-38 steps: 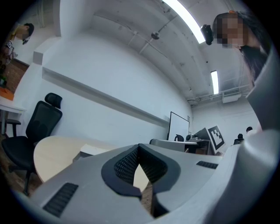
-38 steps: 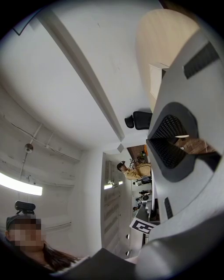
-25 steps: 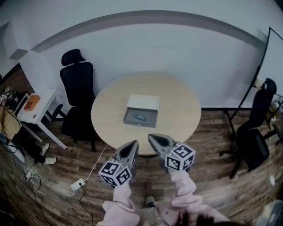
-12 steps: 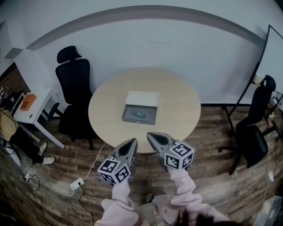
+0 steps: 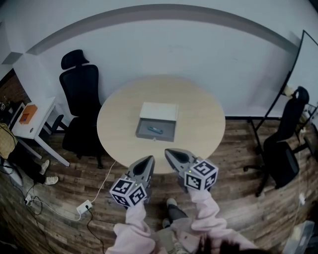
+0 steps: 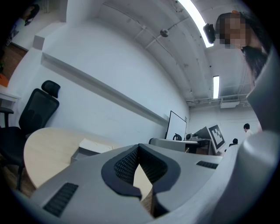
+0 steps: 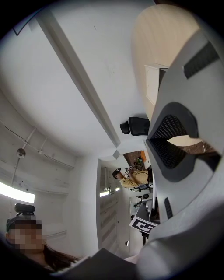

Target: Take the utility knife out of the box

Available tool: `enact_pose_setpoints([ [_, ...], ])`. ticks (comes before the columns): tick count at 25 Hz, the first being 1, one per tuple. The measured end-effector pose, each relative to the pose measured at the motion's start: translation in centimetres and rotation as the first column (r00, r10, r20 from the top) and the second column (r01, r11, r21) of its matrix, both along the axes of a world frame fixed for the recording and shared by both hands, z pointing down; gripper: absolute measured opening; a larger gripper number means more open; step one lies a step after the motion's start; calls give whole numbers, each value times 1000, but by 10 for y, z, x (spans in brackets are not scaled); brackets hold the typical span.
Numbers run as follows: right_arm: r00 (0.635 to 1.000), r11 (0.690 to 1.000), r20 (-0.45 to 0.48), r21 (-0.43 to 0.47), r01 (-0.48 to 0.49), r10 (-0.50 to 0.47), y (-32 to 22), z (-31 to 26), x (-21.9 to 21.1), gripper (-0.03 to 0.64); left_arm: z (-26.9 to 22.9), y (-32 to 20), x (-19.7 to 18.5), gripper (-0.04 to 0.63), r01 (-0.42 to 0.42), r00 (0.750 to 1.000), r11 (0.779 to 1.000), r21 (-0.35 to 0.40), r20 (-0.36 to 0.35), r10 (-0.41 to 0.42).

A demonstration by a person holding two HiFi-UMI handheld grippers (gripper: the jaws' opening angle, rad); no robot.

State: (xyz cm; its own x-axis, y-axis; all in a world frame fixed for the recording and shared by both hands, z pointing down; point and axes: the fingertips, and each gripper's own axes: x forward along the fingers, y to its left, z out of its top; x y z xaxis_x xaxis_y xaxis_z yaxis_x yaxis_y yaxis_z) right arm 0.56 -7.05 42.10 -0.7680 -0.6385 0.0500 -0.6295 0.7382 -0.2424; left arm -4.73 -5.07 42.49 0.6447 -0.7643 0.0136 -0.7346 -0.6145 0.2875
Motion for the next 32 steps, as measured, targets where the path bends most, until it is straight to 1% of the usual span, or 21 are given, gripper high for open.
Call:
enact_pose_setpoints([
  [5,1000,1000,-6,-16,19,-19,-16,4,-11,-2,4,-15,-9,5,11,1000,1000,-13,-3,-11],
  [16,998,998,-14,-19,58,-58,-60,6,-27,-2,7,-57,-20,5,40,999,999,-21,-3,-40],
  [26,996,996,-26,-40,84,-85,-97,13,-32,-2,8,-95,-23,5,50,999,998,-28,2,-50],
  [32,995,993,-38,-68,92,-95,-117,20,-28,-2,14,-116,-15,5,42,999,998,-45,-3,-42],
])
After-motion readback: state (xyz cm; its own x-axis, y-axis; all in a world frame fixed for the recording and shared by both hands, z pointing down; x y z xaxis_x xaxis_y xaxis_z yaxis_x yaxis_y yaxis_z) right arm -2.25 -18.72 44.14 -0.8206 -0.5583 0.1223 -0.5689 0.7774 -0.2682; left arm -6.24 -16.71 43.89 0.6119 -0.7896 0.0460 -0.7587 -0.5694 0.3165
